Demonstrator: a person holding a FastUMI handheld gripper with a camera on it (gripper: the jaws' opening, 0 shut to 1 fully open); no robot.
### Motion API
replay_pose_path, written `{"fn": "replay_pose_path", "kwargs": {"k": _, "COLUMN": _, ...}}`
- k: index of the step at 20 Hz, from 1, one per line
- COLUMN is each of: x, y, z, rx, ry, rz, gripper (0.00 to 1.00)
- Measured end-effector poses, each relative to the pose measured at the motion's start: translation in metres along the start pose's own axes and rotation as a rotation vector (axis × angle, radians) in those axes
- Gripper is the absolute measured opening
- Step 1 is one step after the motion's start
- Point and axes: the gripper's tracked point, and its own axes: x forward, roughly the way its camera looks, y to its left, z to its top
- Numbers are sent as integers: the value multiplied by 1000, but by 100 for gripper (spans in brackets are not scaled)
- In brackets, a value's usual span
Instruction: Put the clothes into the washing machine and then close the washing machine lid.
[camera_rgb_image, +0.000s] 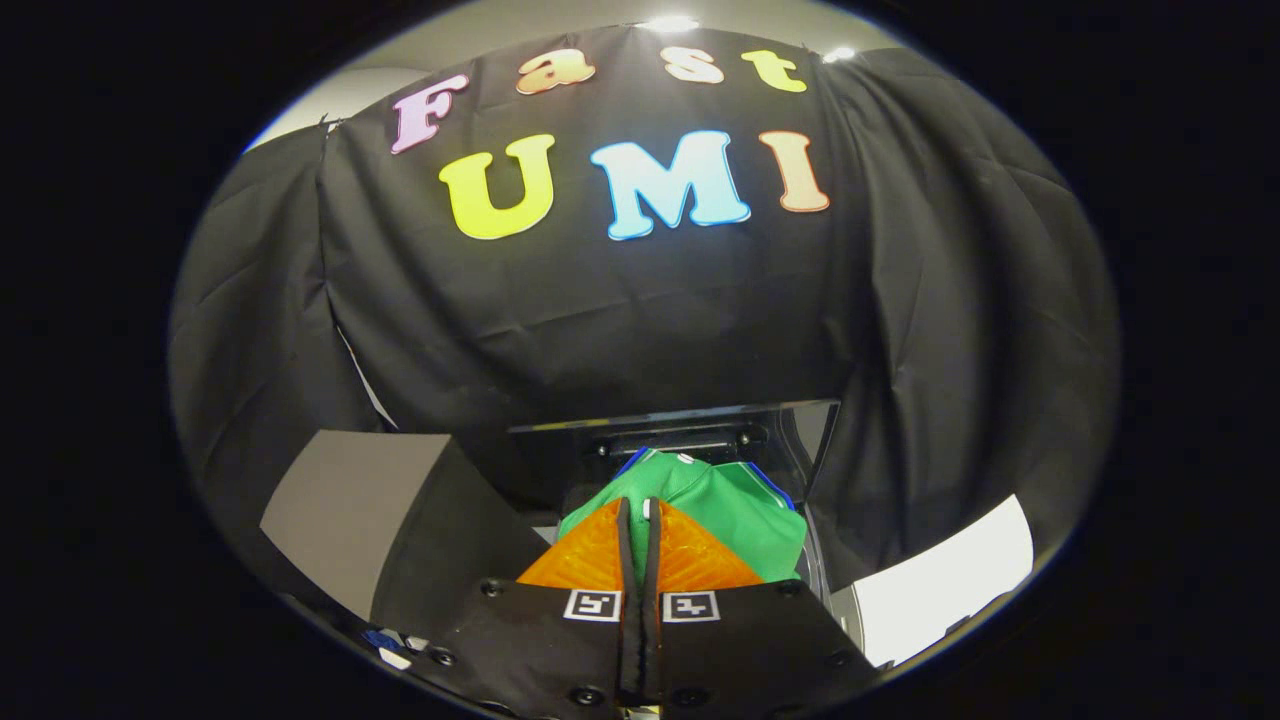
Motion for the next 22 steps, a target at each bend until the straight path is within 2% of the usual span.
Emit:
{"fn": "replay_pose_path", "kwargs": {"k": 11, "x": 92, "y": -15, "z": -115, "rx": 15, "ry": 181, "rz": 34, "gripper": 2}}
{"fn": "replay_pose_path", "kwargs": {"k": 22, "x": 151, "y": -26, "z": -164, "rx": -49, "ry": 287, "rz": 1, "gripper": 1}}
